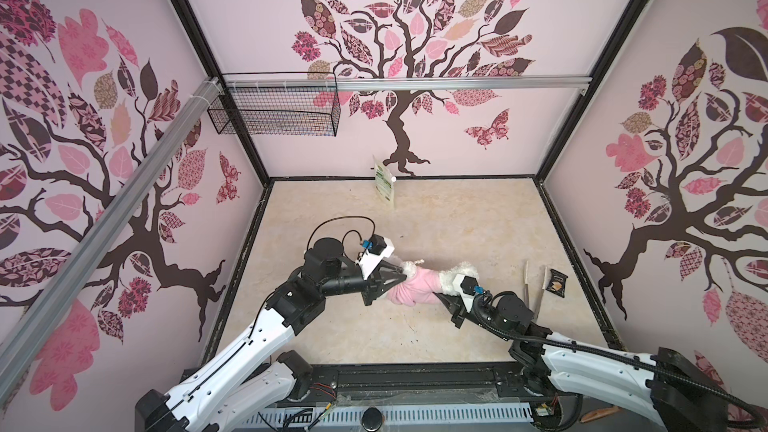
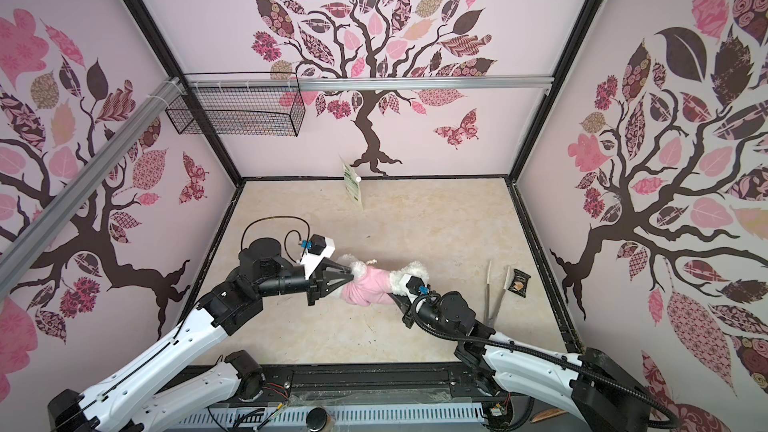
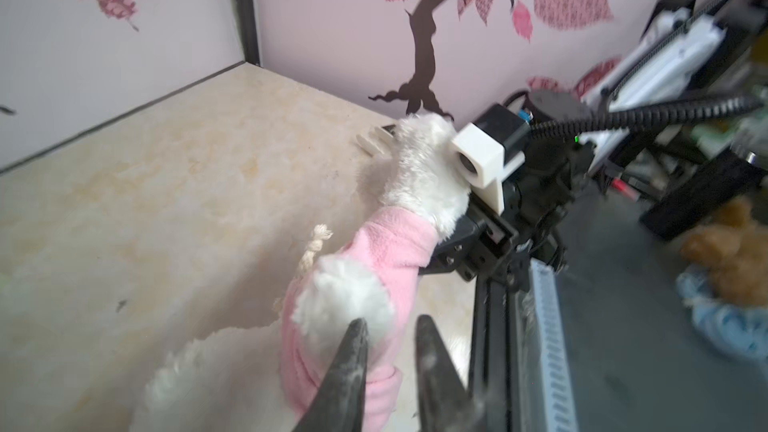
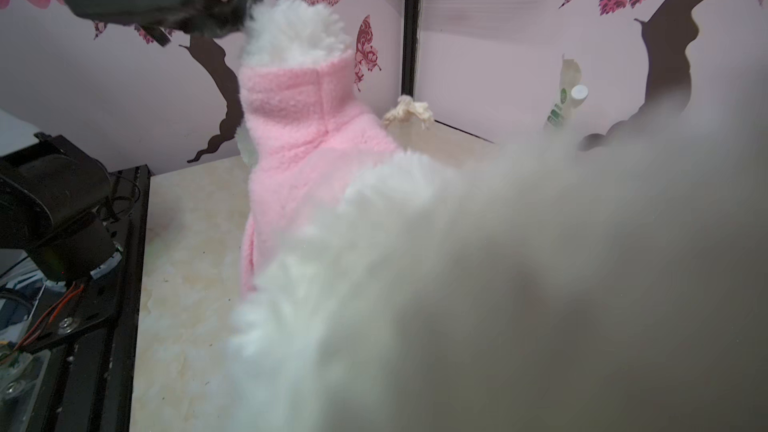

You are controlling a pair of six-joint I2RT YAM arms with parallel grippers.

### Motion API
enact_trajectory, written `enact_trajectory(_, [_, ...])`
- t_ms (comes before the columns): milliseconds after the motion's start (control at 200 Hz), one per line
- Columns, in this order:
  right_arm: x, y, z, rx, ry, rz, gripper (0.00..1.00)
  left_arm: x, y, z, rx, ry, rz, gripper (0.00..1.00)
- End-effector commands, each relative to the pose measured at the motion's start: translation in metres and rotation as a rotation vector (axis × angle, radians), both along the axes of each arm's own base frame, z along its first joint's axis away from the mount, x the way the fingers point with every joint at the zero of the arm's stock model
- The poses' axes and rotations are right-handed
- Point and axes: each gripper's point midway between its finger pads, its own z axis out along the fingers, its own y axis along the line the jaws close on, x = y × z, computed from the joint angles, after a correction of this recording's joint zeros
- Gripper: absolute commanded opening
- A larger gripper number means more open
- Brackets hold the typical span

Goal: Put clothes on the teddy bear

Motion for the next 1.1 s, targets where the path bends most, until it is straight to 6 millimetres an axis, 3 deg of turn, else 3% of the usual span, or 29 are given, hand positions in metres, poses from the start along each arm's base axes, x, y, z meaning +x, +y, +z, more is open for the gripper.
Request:
enact_trajectory(0, [-0.006,0.011,0.014,0.017,-0.041,0.072,0.06,0.004,0.006,0.008,0.089,-0.130,0.004,0.30])
enact_trajectory(155, [-0.010,0.016,0.012,0.012,-0.035,0.107,0.06,0.005,0.002,0.010,0.122,-0.132,-0.035,0.35])
enact_trajectory(560, [-0.008,0.015,0.009,0.001,-0.036,0.098,0.06,-0.001,-0.002,-0.024,0.246,-0.042,-0.122,0.38])
enact_trajectory(845, [-0.006,0.014,0.011,0.009,-0.036,0.083,0.06,0.002,0.000,-0.040,0.281,-0.022,-0.109,0.29])
enact_trajectory(1095, [-0.005,0.011,0.020,0.042,-0.047,0.067,0.06,0.003,0.000,-0.049,0.305,-0.007,-0.113,0.33])
